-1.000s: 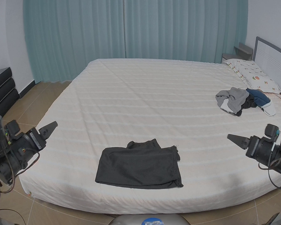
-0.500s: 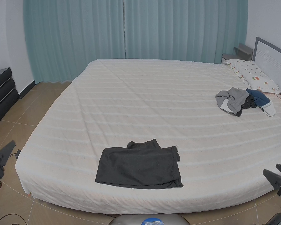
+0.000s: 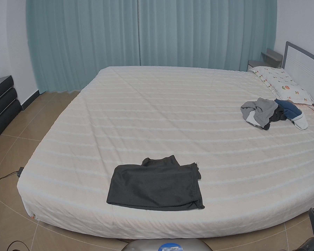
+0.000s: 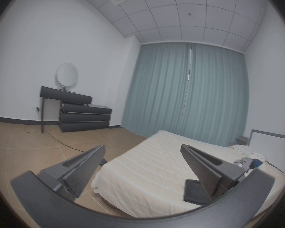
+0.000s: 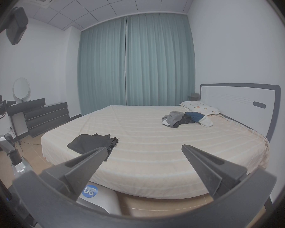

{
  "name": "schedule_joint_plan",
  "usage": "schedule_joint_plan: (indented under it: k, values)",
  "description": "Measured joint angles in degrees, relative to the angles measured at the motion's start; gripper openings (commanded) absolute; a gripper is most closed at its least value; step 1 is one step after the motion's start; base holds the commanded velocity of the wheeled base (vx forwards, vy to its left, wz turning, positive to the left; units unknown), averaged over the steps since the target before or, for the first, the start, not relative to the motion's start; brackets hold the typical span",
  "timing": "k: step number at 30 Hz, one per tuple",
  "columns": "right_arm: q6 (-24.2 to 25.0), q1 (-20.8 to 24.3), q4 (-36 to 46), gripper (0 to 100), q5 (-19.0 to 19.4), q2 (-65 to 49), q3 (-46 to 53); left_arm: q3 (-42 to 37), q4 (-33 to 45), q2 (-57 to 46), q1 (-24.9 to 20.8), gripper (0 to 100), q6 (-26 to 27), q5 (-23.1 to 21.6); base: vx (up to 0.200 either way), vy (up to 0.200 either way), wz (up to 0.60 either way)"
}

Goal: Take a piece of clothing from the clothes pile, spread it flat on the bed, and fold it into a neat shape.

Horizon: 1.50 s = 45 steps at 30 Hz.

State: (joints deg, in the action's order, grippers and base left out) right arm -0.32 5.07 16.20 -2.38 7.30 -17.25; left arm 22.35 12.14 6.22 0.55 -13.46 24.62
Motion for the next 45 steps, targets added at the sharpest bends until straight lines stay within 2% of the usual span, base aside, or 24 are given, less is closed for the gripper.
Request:
schedule_joint_plan:
  k: [4,11,15,21,27,29,34,41,45]
  values:
    - [-0.1,-0.2,-2.9,100,-1.3,-1.1,1.7,-1.6,0.0,-2.4,0.5,100,1.0,2.2,0.000,0.000,0.00]
    - [-2.9,-0.3,-20.7,100,-3.3,-1.9,10.2,-5.6,-1.4,-5.0,0.0,100,3.0,4.3,0.000,0.000,0.00]
    - [-4.9,-0.3,-26.1,100,-3.9,-2.0,14.3,-7.7,-2.7,-5.4,-0.1,100,3.9,5.2,0.000,0.000,0.00]
    - [-5.9,-0.3,-22.5,100,-6.1,-2.0,15.9,-10.3,-4.5,-5.6,-0.3,100,4.4,5.6,0.000,0.000,0.00]
    - [-6.8,-0.5,-20.3,100,-10.3,-2.0,16.2,-16.6,-14.7,-5.7,-0.3,100,7.4,5.1,0.000,0.000,0.00]
    - [-7.1,-1.0,-19.7,100,-10.9,-2.1,16.2,-18.2,-17.3,-5.7,-0.3,100,8.4,3.9,0.000,0.000,0.00]
    - [-7.8,-3.9,-17.7,100,-11.8,-3.1,16.2,-20.7,-21.5,-5.7,-0.3,100,11.9,-2.8,0.000,0.000,0.00]
    - [-8.1,-4.9,-17.9,100,-10.2,-5.4,16.1,-21.2,-19.3,-5.7,-0.3,100,13.7,-9.7,0.000,0.000,0.00]
    - [-7.6,-5.1,-18.4,100,-9.2,-6.1,16.2,-21.3,-16.0,-5.7,-0.3,100,13.6,-16.8,0.000,0.000,0.00]
